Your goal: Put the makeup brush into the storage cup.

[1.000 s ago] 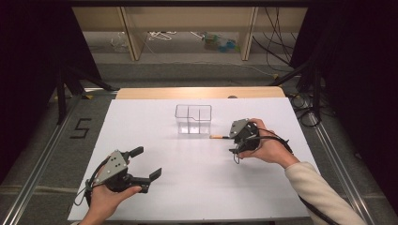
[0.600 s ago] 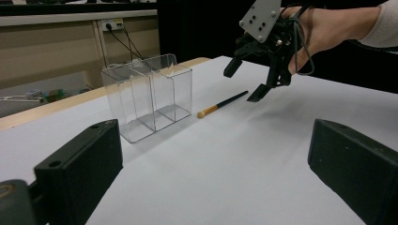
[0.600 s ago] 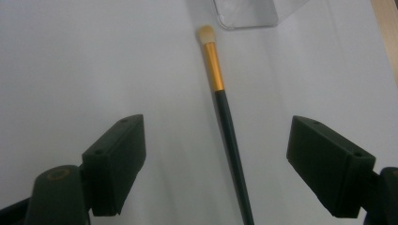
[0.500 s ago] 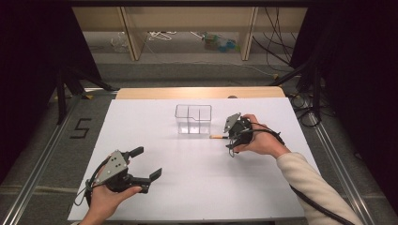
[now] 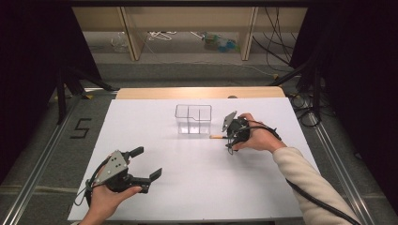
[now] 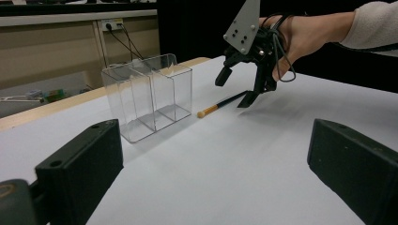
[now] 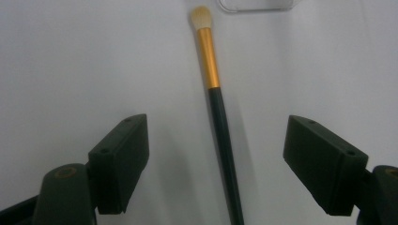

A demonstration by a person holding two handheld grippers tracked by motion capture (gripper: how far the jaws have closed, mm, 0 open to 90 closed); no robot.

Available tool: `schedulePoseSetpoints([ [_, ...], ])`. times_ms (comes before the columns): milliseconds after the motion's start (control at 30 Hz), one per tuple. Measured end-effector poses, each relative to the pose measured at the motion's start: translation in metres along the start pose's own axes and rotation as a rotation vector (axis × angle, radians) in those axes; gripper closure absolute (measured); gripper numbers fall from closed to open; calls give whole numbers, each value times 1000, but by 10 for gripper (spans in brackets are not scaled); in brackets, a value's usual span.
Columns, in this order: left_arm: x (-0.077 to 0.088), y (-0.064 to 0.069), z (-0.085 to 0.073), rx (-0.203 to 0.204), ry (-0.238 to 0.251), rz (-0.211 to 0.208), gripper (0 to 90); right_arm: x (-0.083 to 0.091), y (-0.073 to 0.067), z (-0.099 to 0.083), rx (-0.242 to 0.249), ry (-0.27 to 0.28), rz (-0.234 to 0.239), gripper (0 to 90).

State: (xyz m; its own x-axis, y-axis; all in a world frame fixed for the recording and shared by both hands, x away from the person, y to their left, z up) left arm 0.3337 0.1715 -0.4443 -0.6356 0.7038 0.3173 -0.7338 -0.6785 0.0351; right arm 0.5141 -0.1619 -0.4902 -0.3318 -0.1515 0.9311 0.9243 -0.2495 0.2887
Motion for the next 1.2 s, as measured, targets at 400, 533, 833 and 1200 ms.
schedulePoseSetpoints([
  [400,0,0,0,1,1,-1,35,-7,3,4,11,-33,22,247],
  [533,0,0,0,0,1,-1,35,-9,5,4,7,-44,27,246],
  [833,0,0,0,1,2,-2,37,-11,8,5,9,-51,59,257],
  [1200,-1,1,0,11,1,-4,37,-12,11,7,29,-69,133,348],
])
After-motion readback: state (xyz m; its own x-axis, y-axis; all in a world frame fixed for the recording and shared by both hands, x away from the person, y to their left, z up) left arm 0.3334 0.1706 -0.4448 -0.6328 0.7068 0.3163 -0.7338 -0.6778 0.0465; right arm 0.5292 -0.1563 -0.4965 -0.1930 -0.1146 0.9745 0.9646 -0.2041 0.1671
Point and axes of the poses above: each handheld gripper's, and its own axes: x roughly backward along the jaws, z roughly out of its top, y roughly to its right, the point moved 4 cm from there along -x, roughly forward along the jaws, and after that the axes turned 7 degrees about -y, right-handed, at the moved point
